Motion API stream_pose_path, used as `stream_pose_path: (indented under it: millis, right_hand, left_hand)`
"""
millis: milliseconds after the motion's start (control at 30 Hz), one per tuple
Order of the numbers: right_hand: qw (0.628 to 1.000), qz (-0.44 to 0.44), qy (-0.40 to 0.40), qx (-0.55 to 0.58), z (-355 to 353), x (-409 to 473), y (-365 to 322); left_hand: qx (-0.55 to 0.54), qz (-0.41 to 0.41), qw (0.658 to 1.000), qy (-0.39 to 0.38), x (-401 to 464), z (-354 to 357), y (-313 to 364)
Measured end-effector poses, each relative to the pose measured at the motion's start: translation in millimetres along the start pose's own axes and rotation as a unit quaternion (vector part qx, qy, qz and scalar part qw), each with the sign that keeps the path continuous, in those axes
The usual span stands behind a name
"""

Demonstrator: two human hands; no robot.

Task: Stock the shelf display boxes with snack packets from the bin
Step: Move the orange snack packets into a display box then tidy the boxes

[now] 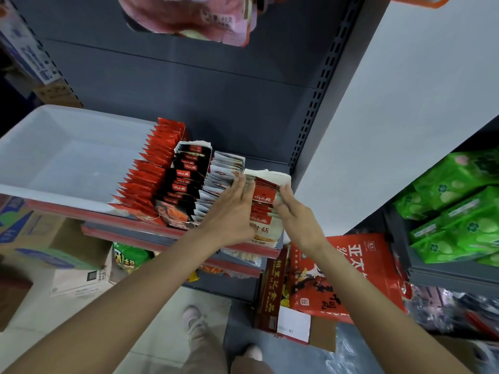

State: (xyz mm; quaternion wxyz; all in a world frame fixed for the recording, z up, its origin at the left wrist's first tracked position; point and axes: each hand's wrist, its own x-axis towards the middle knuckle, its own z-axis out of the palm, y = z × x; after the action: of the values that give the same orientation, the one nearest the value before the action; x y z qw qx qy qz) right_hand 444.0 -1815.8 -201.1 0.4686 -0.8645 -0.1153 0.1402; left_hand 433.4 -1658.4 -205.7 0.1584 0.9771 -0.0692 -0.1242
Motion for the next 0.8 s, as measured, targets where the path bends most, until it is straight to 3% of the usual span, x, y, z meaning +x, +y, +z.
stream_pose_path:
  millis: [133,267,400,633,733,800]
  right_hand:
    - [0.998,-0.043,-0.055,-0.003,2,-8,2]
    - [0.993,-0.034,-0.112,-0.027,-7,-4,1]
    - [0.997,0.039,-0.028,0.059,-9,-5,11]
    - [0.997,0.045,-0.019,0.063,34,-12,19]
    - [0.998,0.036,-0.018,0.044,18,-17,15]
    - [0.999,-0.003,-0.002,0.041,5,-21,16]
  left_hand:
    - [-0.053,0.002,0.998,-0.046,-11,-2,-2]
    - [-0.221,-0.021,0.974,-0.043,-4,-7,2]
    - [-0.316,-0.026,0.948,-0.007,-9,-6,1]
    - [-0.225,-0.005,0.974,0.037,-14,11,13]
    - [-0.046,0.037,0.998,0.021,-22,13,9]
    - [0.066,0.066,0.994,0.058,-29,19,4]
